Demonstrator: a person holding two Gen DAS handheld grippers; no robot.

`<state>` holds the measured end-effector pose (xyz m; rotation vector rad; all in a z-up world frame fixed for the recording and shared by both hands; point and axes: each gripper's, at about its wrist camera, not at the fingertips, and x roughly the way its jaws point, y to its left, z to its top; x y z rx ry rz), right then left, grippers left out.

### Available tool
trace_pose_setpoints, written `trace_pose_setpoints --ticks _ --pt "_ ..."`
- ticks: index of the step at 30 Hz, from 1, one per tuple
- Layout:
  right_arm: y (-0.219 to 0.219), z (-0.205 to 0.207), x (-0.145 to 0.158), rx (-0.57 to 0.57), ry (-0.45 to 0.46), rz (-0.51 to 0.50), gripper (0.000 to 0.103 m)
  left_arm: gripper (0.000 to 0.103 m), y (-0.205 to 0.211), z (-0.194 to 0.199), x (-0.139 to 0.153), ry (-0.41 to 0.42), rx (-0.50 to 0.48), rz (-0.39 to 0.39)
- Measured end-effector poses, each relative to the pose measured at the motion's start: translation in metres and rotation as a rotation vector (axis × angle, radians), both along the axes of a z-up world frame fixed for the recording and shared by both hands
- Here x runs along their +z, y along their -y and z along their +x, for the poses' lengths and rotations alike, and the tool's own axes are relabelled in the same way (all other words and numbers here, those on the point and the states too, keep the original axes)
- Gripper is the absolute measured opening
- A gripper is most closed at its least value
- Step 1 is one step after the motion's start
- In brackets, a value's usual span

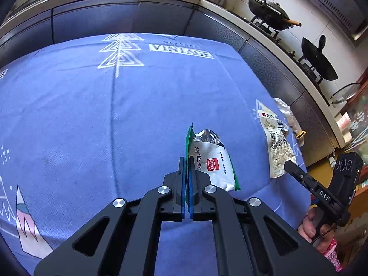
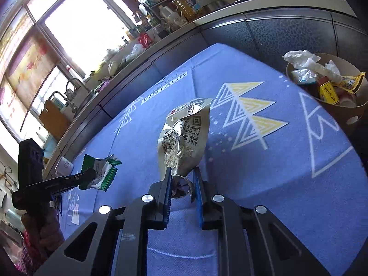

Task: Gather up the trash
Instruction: 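Carry the green wrapper and foil wrapper to the bin and release both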

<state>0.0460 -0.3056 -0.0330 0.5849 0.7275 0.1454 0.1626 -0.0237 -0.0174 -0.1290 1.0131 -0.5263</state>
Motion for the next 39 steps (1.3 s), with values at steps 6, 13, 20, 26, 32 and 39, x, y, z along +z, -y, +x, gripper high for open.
trace_pose_setpoints --ticks 6,13,20,26,32,39 --pt "0.066 -0.013 0.004 -0.156 0.030 0.012 0.018 0.002 0.082 0.019 0.030 0.038 -0.133 -0.026" --pt "0.172 -0.018 0.005 -0.374 0.016 -0.003 0.018 0.002 0.225 0.048 0.043 0.037 -0.307 -0.024" --pt "0.241 0.002 0.001 -0.425 -0.051 -0.032 0.018 0.002 0.363 0.077 0.033 -0.005 -0.429 0.000" --pt "0.265 0.024 -0.019 -0.413 -0.113 -0.040 0.018 0.002 0.444 0.090 -0.001 -0.030 -0.490 0.074" --pt "0.274 0.049 -0.043 -0.362 -0.176 -0.029 0.023 0.009 0.480 0.103 -0.047 -0.060 -0.457 0.210" --pt "0.268 0.033 -0.037 -0.399 -0.108 -0.053 0.063 0.064 0.484 0.085 -0.036 0.055 -0.477 0.229"
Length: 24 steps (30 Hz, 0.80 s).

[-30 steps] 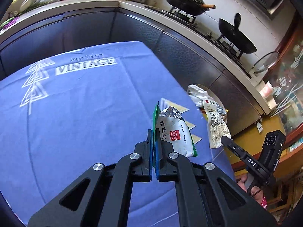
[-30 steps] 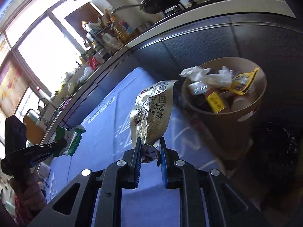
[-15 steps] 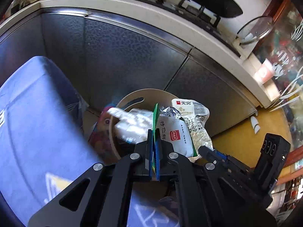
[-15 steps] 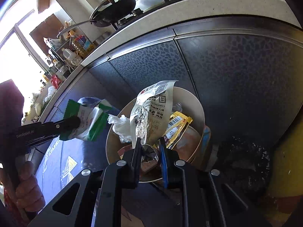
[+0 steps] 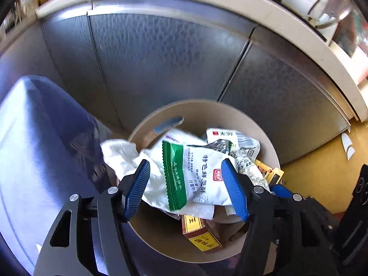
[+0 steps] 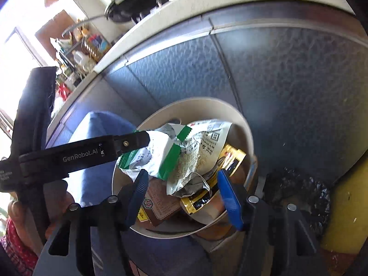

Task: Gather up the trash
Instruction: 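Carry the green wrapper and foil wrapper to the bin and release both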

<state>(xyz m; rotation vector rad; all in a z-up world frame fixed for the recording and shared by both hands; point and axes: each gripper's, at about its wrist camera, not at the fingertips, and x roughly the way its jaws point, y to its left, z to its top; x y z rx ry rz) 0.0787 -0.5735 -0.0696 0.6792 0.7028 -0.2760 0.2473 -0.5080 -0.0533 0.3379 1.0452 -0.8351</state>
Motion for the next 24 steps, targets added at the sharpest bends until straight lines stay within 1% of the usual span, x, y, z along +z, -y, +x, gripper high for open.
trace_pose_setpoints --ticks 5,10,12,15,17,18,20,23,24 --pt "0.002 -0.021 0.008 -0.053 0.048 0.028 0.063 0.064 -0.011 -0.010 0.020 0.010 0.005 -0.033" --pt "-0.004 -0.038 0.015 -0.073 0.071 0.062 0.063 0.064 -0.036 -0.019 0.042 0.009 0.041 -0.070" --pt "-0.010 -0.046 0.018 -0.078 0.083 0.080 0.063 0.064 -0.054 -0.023 0.051 0.005 0.047 -0.100" --pt "-0.023 -0.058 0.023 -0.084 0.095 0.098 0.063 0.068 -0.092 -0.031 0.062 0.000 0.077 -0.152" --pt "-0.036 -0.065 0.024 -0.080 0.095 0.111 0.064 0.068 -0.123 -0.040 0.065 -0.007 0.104 -0.180" --pt "-0.042 -0.068 0.025 -0.082 0.094 0.112 0.064 0.068 -0.137 -0.045 0.064 -0.009 0.113 -0.184" --pt "-0.057 -0.077 0.024 -0.100 0.085 0.108 0.069 0.068 -0.162 -0.058 0.061 0.006 0.128 -0.168" --pt "-0.080 -0.087 0.021 -0.109 0.073 0.120 0.072 0.069 -0.197 -0.083 0.057 0.040 0.129 -0.121" --pt "-0.087 -0.090 0.021 -0.114 0.066 0.116 0.074 0.071 -0.207 -0.091 0.055 0.056 0.128 -0.101"
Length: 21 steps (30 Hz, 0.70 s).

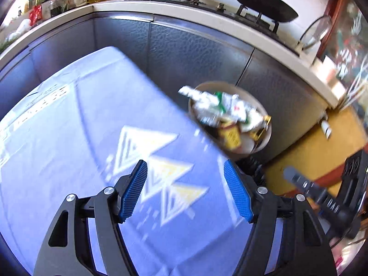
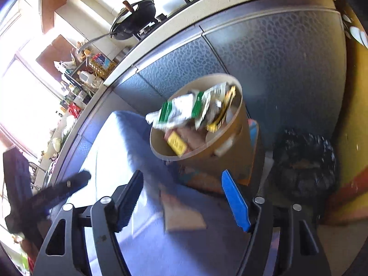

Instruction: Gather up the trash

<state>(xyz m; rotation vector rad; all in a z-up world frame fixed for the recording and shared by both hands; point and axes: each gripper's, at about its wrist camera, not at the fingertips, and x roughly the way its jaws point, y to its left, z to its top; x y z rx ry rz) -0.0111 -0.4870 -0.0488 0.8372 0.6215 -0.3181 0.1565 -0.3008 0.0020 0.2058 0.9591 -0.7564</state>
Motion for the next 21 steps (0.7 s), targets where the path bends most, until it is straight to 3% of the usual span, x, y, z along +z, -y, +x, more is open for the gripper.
trace_pose_setpoints --ticks 5,14,21 --pt "-0.037 -0.011 0.004 -0.002 -0.031 -0.040 0.085 0.081 -0.041 -0.038 -0.004 0.075 0.003 0.044" --pt "-0.089 -0.026 0.026 0.023 -0.029 -0.095 0.088 0.091 -0.085 -0.072 0.010 0.128 0.053 0.078" --pt "-0.119 -0.048 0.052 0.007 -0.006 -0.167 0.090 0.097 -0.109 -0.095 0.028 0.214 0.075 0.073"
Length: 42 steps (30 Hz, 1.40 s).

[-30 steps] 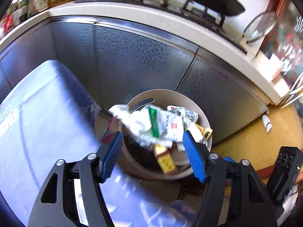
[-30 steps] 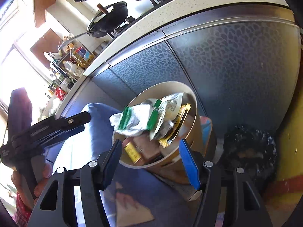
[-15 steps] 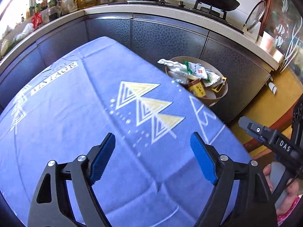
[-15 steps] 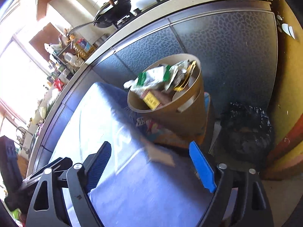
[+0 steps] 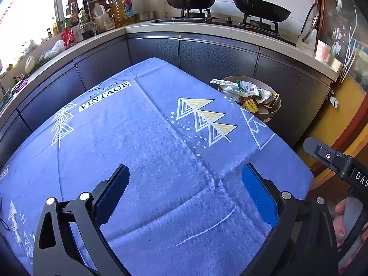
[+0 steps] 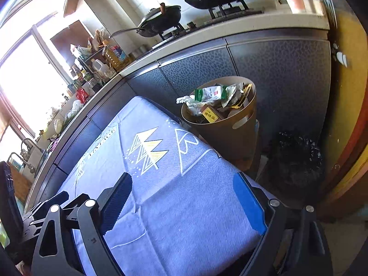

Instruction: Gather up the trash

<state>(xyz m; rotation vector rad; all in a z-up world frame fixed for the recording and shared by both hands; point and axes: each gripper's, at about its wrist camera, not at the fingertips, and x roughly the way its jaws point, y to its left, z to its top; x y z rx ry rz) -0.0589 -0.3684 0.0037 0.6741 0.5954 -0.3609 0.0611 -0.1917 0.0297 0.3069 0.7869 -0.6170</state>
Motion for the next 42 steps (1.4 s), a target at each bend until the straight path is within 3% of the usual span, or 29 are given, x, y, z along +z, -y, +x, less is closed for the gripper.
trace_pose_setpoints --ticks 18,32,42 --pt "-0.049 -0.040 0.053 -0.046 0.025 -0.159 0.093 0.097 -0.047 -0.042 0.031 0.062 0.004 -0.087" --pt "-0.056 -0.036 0.065 -0.033 0.056 -0.167 0.093 0.097 -0.053 -0.043 0.034 0.116 0.039 -0.090" --pt "-0.044 -0.034 0.052 -0.062 0.032 -0.144 0.093 0.097 -0.041 -0.034 0.031 0.164 0.081 -0.059"
